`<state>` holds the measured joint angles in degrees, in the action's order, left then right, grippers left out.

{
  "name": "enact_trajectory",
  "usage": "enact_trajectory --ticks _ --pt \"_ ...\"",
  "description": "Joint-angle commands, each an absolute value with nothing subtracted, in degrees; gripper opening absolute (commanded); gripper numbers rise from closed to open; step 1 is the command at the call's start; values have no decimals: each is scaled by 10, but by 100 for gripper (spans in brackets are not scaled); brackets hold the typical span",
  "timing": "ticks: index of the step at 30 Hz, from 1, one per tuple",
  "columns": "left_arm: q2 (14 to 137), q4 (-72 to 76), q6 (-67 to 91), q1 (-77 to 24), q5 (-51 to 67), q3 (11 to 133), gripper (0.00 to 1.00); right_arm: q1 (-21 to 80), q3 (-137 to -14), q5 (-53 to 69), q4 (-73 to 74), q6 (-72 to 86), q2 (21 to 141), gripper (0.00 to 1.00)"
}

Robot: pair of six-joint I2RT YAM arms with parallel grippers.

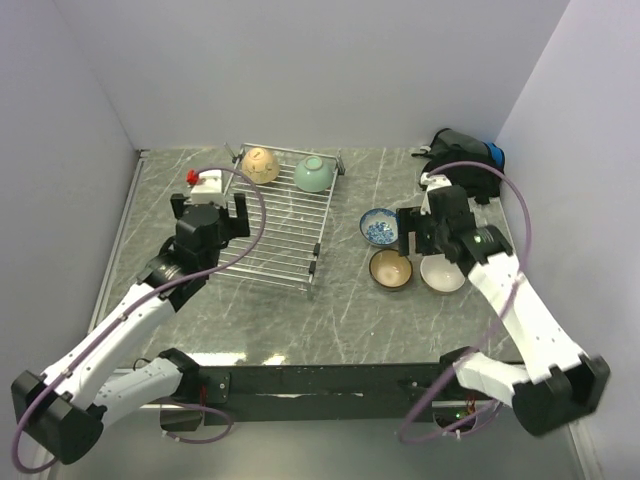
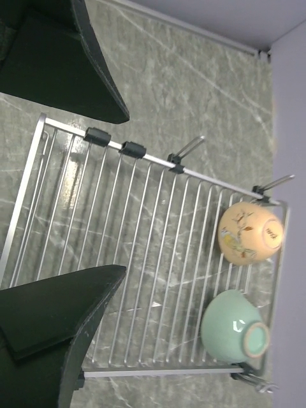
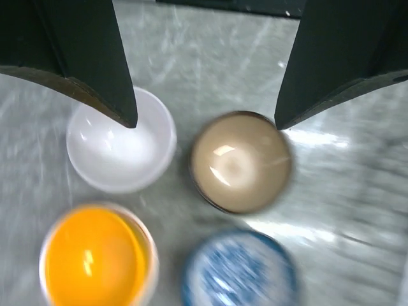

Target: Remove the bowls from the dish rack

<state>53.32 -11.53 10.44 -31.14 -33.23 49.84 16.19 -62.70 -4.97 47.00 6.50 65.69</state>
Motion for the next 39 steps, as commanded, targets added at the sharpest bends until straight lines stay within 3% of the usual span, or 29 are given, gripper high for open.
enact_trajectory --ticks 1,11,25,39 --pt "575 -116 132 -308 -293 524 99 226 -590 -81 356 75 572 97" --pt "786 -171 138 -272 -266 714 100 241 -404 18 146 93 408 100" --pt "1160 -214 180 -192 -270 1092 99 242 -308 110 63 87 374 100" --pt "1304 -134 188 -157 -169 1178 100 242 -301 147 43 79 417 100"
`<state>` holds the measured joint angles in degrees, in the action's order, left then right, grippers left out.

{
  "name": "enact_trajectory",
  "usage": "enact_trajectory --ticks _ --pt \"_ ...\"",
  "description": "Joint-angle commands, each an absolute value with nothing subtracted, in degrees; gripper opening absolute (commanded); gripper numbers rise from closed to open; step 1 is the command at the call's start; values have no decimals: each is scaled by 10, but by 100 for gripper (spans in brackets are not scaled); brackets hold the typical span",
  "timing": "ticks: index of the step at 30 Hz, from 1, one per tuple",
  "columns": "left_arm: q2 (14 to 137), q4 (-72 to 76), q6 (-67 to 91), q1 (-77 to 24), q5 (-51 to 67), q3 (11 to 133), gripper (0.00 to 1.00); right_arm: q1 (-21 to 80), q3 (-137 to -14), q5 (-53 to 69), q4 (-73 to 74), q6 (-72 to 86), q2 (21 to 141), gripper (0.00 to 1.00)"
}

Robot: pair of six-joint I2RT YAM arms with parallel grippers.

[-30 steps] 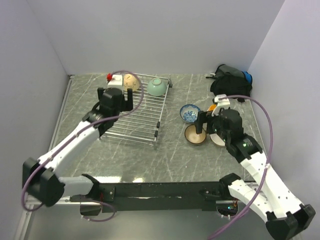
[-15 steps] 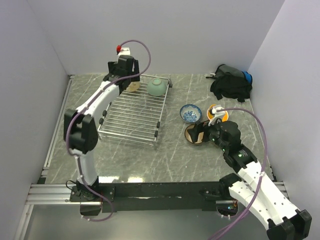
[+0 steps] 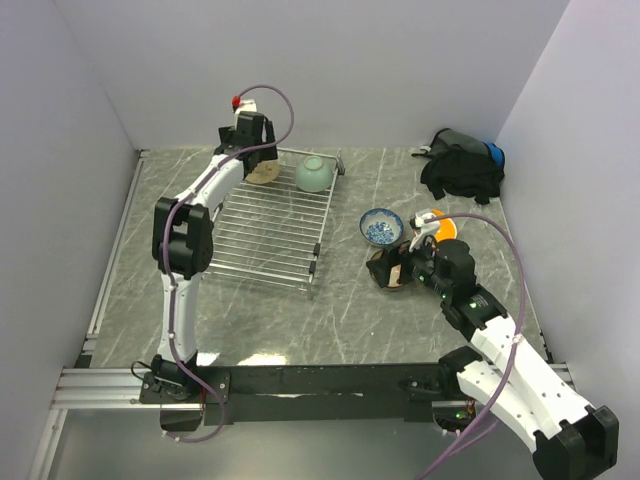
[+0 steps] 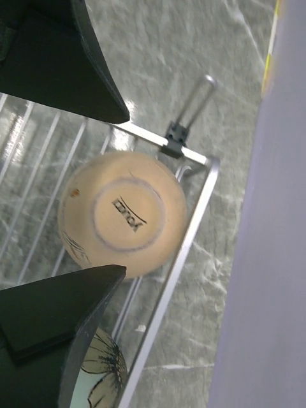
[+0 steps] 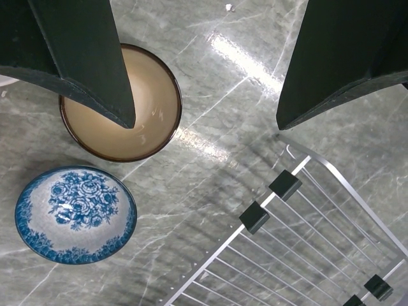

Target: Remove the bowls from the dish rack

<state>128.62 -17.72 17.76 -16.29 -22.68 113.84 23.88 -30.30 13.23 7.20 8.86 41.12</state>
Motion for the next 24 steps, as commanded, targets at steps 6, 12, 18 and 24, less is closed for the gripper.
enact_trajectory --ticks 6,12,18,24 --pt "1339 -146 184 -156 -157 1200 99 243 -299 156 44 77 425 100" --pt "1308 -149 173 -156 -184 1138 96 243 -299 163 41 79 439 100" --pt "1241 -143 160 -156 -222 1060 79 243 -296 172 36 80 438 100" --pt "1179 -168 182 -156 -221 979 76 243 -293 177 34 81 427 100"
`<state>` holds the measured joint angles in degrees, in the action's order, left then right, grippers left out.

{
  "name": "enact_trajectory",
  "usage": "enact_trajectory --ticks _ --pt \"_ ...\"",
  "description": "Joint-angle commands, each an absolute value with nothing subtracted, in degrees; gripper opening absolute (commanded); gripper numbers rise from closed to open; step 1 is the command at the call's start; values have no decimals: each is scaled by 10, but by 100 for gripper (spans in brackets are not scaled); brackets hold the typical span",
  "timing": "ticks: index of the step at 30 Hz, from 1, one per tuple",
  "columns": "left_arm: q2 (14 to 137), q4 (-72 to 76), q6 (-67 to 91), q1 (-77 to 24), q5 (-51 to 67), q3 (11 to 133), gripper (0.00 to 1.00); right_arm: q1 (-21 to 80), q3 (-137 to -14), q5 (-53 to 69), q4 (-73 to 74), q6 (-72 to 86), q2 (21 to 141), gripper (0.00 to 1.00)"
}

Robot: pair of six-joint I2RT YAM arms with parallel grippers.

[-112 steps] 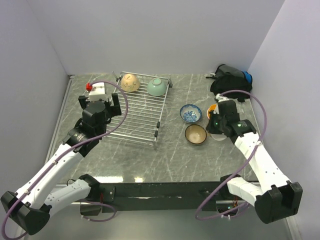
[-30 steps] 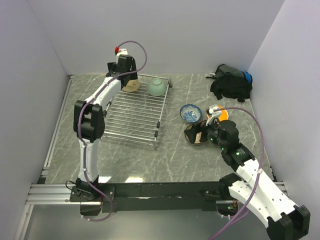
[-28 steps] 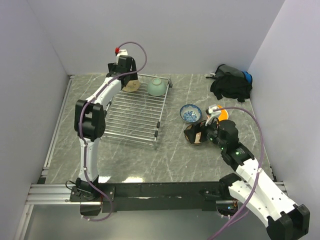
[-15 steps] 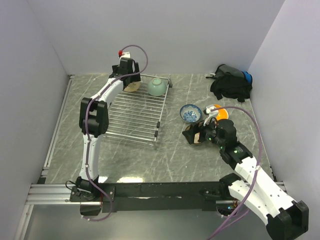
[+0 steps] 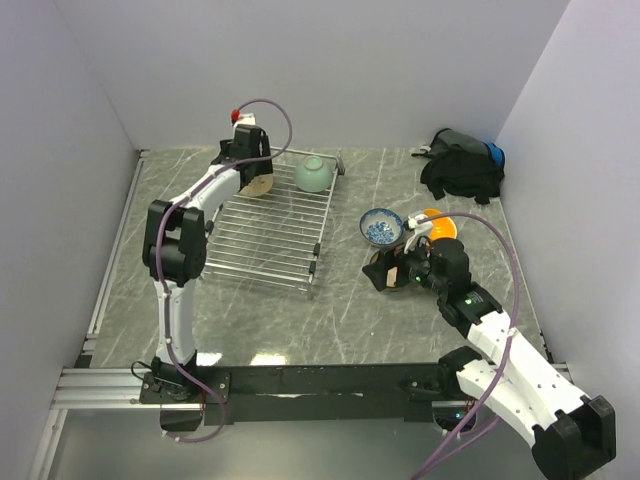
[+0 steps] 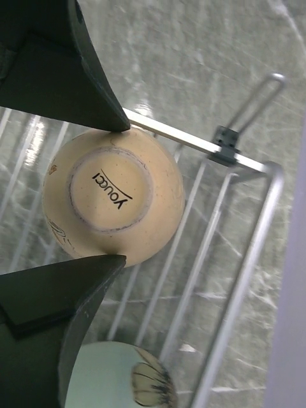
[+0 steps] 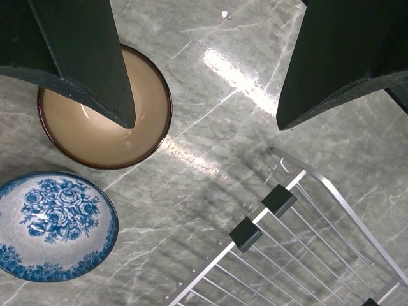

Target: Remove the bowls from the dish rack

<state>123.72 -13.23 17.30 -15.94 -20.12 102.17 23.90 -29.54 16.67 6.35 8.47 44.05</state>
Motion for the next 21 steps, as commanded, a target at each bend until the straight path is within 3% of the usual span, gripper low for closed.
enact_trajectory --ticks 1,8,18,21 --pt "1170 -174 185 -156 -221 968 76 243 -292 177 35 82 426 100" --pt "1071 -214 198 -170 -245 881 81 244 -291 185 32 83 423 100" --pt "1047 -322 132 -253 -383 942 99 246 -287 185 31 83 404 100" --pt "1081 -354 110 -279 -433 978 99 246 -287 187 31 83 402 100"
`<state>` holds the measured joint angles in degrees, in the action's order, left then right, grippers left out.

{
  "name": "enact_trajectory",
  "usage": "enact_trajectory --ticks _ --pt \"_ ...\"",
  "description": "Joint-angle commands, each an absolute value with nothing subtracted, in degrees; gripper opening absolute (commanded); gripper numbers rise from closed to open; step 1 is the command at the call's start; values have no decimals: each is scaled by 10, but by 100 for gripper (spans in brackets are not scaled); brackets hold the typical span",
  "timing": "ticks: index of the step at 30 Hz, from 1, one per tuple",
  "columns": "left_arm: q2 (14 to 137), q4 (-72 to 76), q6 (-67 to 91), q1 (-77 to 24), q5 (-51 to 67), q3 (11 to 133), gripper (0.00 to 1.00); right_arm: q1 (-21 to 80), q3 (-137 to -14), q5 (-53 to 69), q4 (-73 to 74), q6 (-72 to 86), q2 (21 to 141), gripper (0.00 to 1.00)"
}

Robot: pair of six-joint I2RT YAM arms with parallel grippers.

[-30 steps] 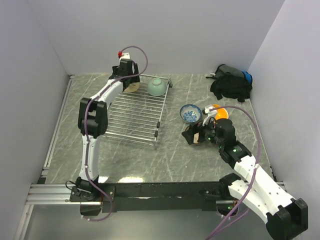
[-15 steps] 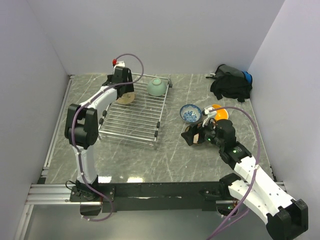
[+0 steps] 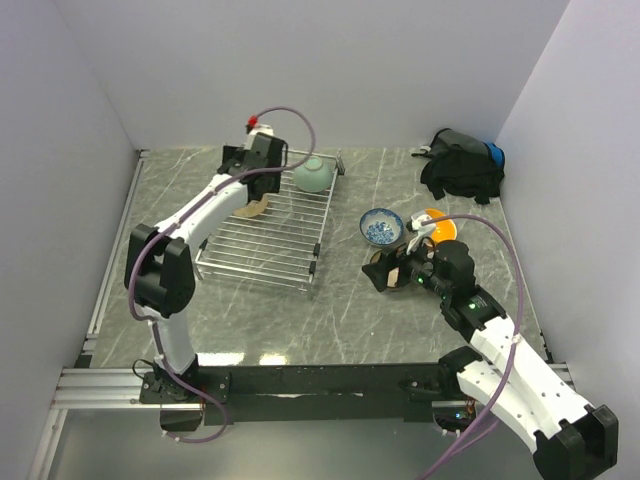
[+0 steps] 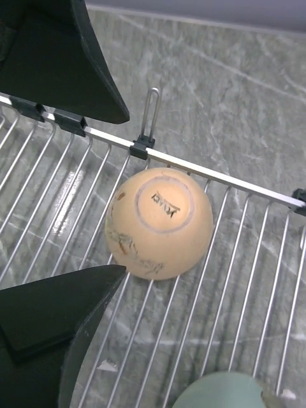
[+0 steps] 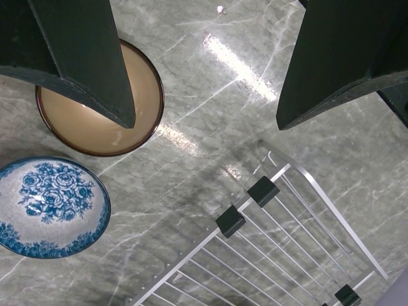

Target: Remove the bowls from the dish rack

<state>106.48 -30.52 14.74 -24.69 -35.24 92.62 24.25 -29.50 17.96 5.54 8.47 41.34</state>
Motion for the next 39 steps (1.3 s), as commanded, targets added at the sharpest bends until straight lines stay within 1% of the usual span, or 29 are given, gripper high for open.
enact_trajectory --ticks 1,4,10,13,18,24,31,39 --pt "1103 -362 101 -284 -452 989 99 247 -286 186 31 84 401 100" --pt "1149 -386 83 -299 -485 1035 99 246 -286 186 29 84 401 100" --pt "1236 -415 40 -315 -511 1127 99 247 -283 186 27 84 407 100" --pt "1272 -431 24 -322 -527 1153 99 247 -283 187 25 83 412 100" --pt "1286 -410 -16 -331 -556 1143 99 247 -284 191 25 84 421 100" --pt "1301 -396 -36 -351 -561 1132 99 247 -283 192 22 83 429 100" --pt "1321 -385 -49 -352 -591 1130 99 247 -283 188 25 82 421 100" --pt "1341 -391 -42 -345 -600 1136 99 247 -280 185 25 82 414 100"
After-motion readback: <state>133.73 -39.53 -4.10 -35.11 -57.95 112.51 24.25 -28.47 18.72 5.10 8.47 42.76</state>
